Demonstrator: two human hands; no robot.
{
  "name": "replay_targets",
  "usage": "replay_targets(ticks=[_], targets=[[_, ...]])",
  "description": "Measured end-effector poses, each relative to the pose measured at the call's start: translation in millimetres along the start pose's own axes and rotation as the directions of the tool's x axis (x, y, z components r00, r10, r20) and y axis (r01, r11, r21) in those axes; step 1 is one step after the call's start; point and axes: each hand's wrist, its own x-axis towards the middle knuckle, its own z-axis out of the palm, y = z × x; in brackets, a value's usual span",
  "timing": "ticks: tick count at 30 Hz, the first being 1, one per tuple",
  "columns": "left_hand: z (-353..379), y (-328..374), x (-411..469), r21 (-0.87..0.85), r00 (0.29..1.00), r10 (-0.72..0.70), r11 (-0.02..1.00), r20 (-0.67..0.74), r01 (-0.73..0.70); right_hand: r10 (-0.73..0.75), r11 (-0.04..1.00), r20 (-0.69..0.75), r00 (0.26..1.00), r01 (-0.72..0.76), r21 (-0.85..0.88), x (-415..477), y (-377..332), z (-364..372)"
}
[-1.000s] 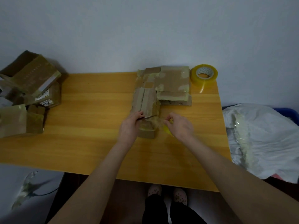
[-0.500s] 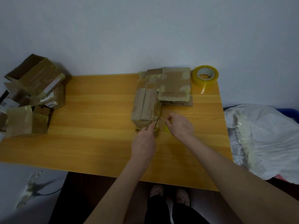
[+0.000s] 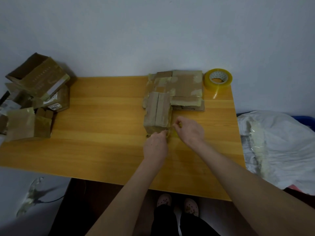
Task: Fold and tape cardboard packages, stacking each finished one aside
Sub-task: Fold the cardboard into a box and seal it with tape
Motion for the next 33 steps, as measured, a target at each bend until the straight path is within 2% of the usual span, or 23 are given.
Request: replay_targets(ticks=[6, 9, 12, 15, 19, 20, 21, 22, 23, 25, 26, 28, 30, 33], targets=[[2.5, 1.3, 8.1, 0.039, 1.000, 0.023, 0.999, 0.018, -0.023, 0.045, 0.997, -0.021, 0.999, -0.044, 0.063, 2.4, 12.8, -7.0], [6.3, 1.0, 9.6, 0.117, 0.998, 0.030, 0.992, 0.062, -0.037, 0.142, 0.954, -0.033, 0.989, -0.128, 0.271, 5.2, 27.1, -7.8], [18.0, -6.7, 1.6, 0.197, 0.991, 0.064, 0.977, 0.113, -0.086, 0.268, 0.849, -0.025, 0.963, -0.224, 0.479, 7.9, 39.9, -9.1], [40.5, -18.4, -2.4, 0.214, 0.981, 0.111, 0.966, 0.156, -0.143, 0.294, 0.794, -0.019, 0.956, -0.233, 0.561, 8.2, 49.2, -4.3], [61.3, -23.0, 9.3, 0.126, 0.970, 0.095, 0.984, 0.222, -0.125, 0.269, 0.747, -0.026, 0.963, -0.191, 0.637, 7.3, 57.9, 3.6], [63.2, -19.9, 10.5, 0.088, 0.974, 0.109, 0.988, 0.199, -0.128, 0.261, 0.746, -0.033, 0.965, -0.180, 0.641, 6.6, 60.2, 4.3], [62.4, -14.9, 10.1, 0.012, 0.982, 0.143, 0.989, 0.123, -0.145, 0.253, 0.749, -0.040, 0.967, -0.170, 0.641, 6.3, 62.7, 4.8], [59.0, -8.1, 8.2, -0.093, 0.981, 0.191, 0.977, -0.020, -0.192, 0.245, 0.753, -0.046, 0.968, -0.160, 0.638, 5.4, 65.0, 4.7], [53.2, 1.3, 7.5, -0.175, 0.959, 0.232, 0.950, -0.162, -0.259, 0.236, 0.759, -0.050, 0.970, -0.152, 0.633, 4.1, 67.1, 4.1], [41.7, 19.5, 13.4, -0.225, 0.884, 0.247, 0.907, -0.398, -0.355, 0.209, 0.772, -0.052, 0.977, -0.132, 0.621, 0.0, 68.9, 1.9], [35.4, 26.4, 19.2, -0.271, 0.879, 0.230, 0.892, -0.418, -0.363, 0.190, 0.776, -0.049, 0.981, -0.119, 0.620, -2.7, 69.5, 1.0], [22.5, 36.6, 30.5, -0.432, 0.939, 0.181, 0.851, -0.292, -0.299, 0.143, 0.776, -0.049, 0.989, -0.081, 0.625, -9.3, 68.9, -2.7], [18.7, 41.5, 37.5, -0.502, 0.974, 0.155, 0.837, -0.167, -0.219, 0.096, 0.775, -0.051, 0.994, -0.042, 0.631, -15.4, 68.1, -7.6], [17.6, 46.1, 38.1, -0.597, 0.986, 0.102, 0.786, -0.128, -0.159, 0.040, 0.777, -0.043, 0.998, -0.004, 0.630, -21.9, 68.1, -15.5]])
